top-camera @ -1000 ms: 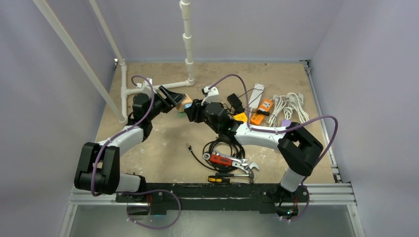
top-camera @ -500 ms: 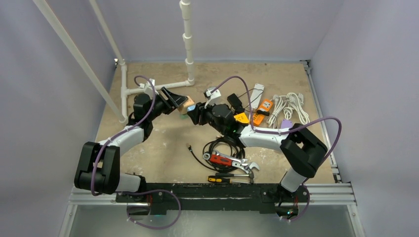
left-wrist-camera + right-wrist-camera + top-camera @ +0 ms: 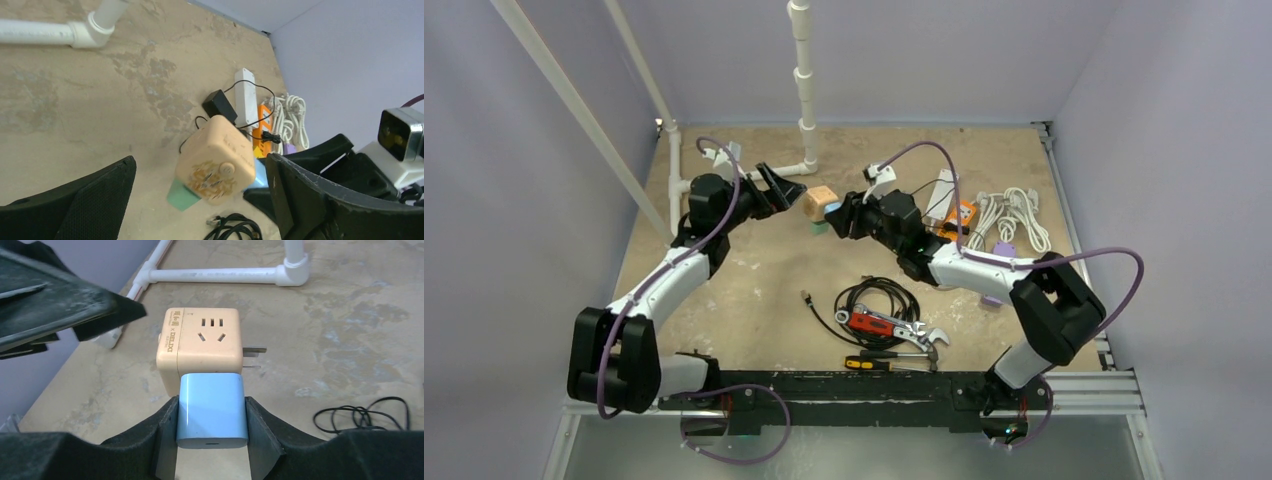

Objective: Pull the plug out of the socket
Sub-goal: Remove the plug from the socket.

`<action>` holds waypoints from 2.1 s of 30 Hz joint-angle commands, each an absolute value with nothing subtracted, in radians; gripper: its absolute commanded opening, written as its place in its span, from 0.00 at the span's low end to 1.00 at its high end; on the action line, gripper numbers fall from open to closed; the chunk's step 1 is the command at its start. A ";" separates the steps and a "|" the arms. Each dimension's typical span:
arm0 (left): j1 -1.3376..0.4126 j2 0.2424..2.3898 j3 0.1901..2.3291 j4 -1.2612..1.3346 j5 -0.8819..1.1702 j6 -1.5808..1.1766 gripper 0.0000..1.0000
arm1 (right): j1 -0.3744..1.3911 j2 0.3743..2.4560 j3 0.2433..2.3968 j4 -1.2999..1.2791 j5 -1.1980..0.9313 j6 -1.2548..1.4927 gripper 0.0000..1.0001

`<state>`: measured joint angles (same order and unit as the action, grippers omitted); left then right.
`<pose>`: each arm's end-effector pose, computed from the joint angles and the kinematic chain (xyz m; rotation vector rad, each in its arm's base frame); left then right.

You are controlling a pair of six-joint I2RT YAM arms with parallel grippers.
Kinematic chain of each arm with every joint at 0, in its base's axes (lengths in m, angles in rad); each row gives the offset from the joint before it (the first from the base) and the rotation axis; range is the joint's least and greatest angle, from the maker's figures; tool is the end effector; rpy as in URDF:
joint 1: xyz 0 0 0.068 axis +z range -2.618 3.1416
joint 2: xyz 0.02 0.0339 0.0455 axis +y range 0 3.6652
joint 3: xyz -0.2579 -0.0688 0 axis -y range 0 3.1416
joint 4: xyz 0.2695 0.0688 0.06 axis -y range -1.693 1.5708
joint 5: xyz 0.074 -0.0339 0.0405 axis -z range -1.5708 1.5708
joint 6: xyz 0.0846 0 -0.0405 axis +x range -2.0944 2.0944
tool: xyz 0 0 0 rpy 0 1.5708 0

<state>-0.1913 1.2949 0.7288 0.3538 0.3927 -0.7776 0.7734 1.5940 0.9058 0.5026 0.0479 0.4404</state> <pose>0.3454 -0.0999 0.2357 -0.2523 1.8732 -1.0303 0.3091 0.2961 0.2173 -0.2678 1.8136 0.8313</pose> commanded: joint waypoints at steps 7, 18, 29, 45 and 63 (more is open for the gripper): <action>-0.368 1.204 0.868 0.022 0.342 -0.232 0.99 | 0.645 1.515 0.878 0.554 -0.210 0.397 0.00; -0.441 1.250 0.899 -0.099 0.268 -0.134 0.99 | 0.623 1.484 0.888 0.525 -0.396 0.293 0.00; -0.442 1.267 0.892 -0.064 0.322 -0.164 0.90 | 0.623 1.474 0.850 0.593 -0.522 0.266 0.00; -0.471 1.274 0.892 -0.058 0.352 -0.129 0.00 | 0.623 1.511 0.879 0.537 -0.492 0.247 0.00; -0.438 1.256 0.907 -0.080 0.354 -0.150 0.00 | 0.624 1.534 0.857 0.570 -0.415 0.244 0.00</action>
<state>-0.5159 1.2896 0.8799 -0.1535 0.2184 -0.0715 0.6235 1.5326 0.8486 0.4633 -0.4618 0.2459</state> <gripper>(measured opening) 0.584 0.479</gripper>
